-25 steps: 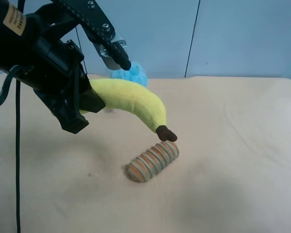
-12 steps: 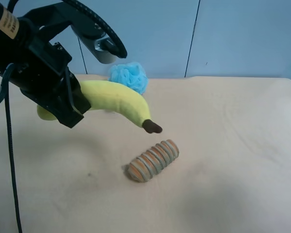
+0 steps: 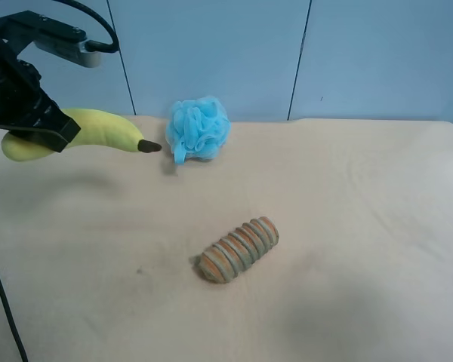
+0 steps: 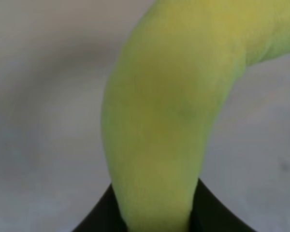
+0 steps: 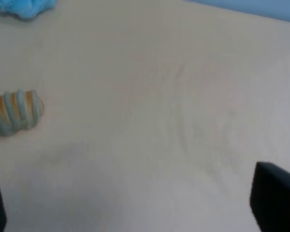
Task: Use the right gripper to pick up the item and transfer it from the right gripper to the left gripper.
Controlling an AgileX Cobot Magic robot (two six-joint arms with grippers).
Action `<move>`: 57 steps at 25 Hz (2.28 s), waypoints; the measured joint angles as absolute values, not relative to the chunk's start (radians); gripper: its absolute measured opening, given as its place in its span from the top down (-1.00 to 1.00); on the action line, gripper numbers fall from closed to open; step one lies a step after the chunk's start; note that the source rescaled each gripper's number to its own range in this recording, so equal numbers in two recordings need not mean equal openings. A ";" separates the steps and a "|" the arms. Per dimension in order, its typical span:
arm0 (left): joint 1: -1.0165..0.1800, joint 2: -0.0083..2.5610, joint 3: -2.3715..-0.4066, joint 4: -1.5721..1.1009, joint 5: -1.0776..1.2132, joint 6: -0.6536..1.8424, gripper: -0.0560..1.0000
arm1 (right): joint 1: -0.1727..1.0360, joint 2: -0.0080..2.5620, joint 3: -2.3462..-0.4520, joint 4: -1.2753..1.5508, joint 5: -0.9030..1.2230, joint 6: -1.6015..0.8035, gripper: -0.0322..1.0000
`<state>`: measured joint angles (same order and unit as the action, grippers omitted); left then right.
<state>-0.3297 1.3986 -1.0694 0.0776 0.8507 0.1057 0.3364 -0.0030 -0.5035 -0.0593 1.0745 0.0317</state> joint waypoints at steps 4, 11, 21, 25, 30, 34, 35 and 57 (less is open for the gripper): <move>-0.196 1.471 -1.069 0.078 0.764 0.106 0.89 | 0.336 -0.003 -0.503 -0.059 1.075 0.032 -1.00; -0.084 1.626 -1.070 0.078 0.657 0.106 0.89 | 0.336 -0.003 -0.503 -0.059 1.075 0.032 -1.00; -0.079 1.812 -1.070 0.082 0.662 0.103 -0.44 | 0.336 -0.003 -0.503 -0.059 1.075 0.032 -1.00; -0.079 1.801 -1.071 0.096 0.701 0.101 -0.93 | 0.336 -0.003 -0.503 -0.059 1.075 0.032 -1.00; -0.079 1.682 -1.141 0.085 0.809 0.098 -0.98 | 0.336 -0.003 -0.503 -0.059 1.075 0.032 -1.00; -0.079 1.536 -1.213 0.051 0.997 0.091 -0.98 | 0.336 -0.003 -0.503 -0.059 1.075 0.032 -1.00; -0.079 1.504 -1.224 0.048 1.051 0.091 -0.99 | 0.336 -0.003 -0.503 -0.059 1.075 0.032 -1.00; -0.079 0.376 -0.737 -0.006 1.215 0.088 -0.99 | 0.336 -0.003 -0.503 -0.059 1.075 0.032 -1.00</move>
